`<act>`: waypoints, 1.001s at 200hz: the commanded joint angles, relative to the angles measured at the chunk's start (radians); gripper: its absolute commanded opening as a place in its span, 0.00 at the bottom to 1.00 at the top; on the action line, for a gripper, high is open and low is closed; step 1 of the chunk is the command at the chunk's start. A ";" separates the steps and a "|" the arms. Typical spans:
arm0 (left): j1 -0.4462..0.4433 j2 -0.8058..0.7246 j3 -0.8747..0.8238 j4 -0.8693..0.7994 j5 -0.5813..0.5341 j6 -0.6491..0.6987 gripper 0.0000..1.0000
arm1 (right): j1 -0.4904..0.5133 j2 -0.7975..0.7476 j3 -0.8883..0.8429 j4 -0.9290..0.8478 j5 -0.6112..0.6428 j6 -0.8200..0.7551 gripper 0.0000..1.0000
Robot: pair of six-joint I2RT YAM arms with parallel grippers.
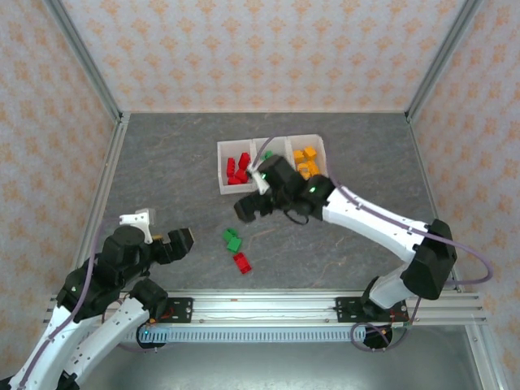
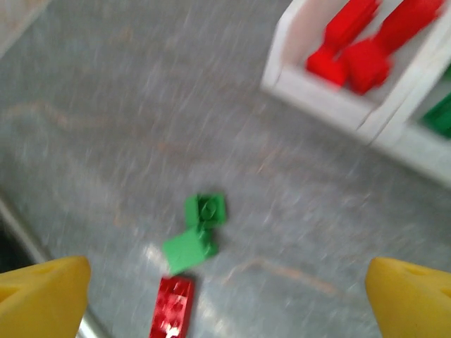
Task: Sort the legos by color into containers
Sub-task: Pick up the lego from the bottom-center of the table.
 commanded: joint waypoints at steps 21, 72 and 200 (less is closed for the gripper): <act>-0.001 -0.063 -0.001 -0.089 -0.029 -0.036 0.99 | 0.147 0.095 -0.060 -0.051 0.104 0.106 1.00; -0.001 -0.094 0.034 -0.130 -0.044 -0.057 0.99 | 0.219 0.294 0.033 -0.071 0.145 0.209 1.00; -0.001 -0.079 0.013 -0.100 -0.034 -0.025 0.99 | 0.246 0.540 0.236 -0.160 0.223 0.216 0.95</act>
